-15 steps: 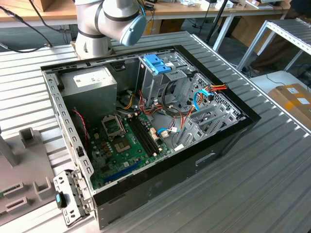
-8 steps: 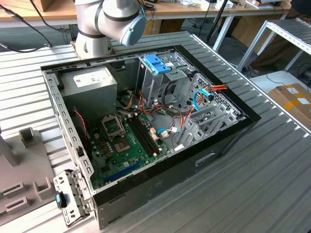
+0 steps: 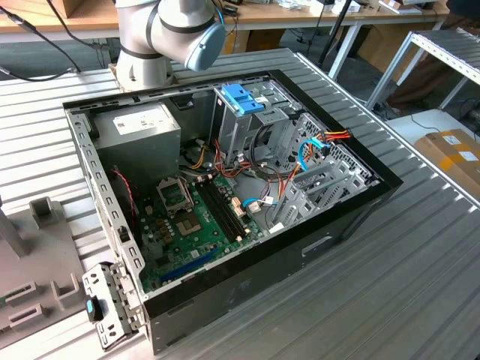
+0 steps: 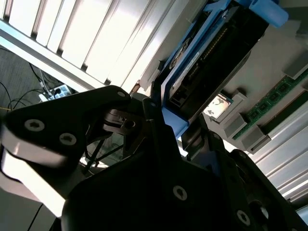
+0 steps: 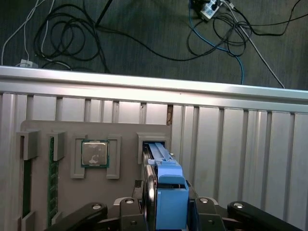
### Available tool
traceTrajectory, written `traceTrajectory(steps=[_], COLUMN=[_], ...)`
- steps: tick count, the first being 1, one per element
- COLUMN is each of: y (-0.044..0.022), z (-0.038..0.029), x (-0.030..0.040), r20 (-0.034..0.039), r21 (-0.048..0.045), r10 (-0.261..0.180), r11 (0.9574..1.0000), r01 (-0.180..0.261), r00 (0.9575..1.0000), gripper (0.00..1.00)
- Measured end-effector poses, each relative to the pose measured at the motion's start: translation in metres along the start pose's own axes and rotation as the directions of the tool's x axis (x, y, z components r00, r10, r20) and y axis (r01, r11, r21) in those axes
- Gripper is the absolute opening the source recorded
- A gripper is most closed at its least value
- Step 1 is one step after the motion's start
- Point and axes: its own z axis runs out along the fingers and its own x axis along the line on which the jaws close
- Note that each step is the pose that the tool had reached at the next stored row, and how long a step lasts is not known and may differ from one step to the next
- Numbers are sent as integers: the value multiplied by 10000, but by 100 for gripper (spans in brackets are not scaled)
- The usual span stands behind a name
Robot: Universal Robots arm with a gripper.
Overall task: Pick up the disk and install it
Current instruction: 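Pick up the disk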
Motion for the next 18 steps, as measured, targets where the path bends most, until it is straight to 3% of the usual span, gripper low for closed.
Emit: traceTrajectory(steps=[18], y=[15], z=[0], x=[-1], r20=[1], r21=[1], r10=[1], r11=[10000], r01=[-1], r00=[10000], gripper=[37])
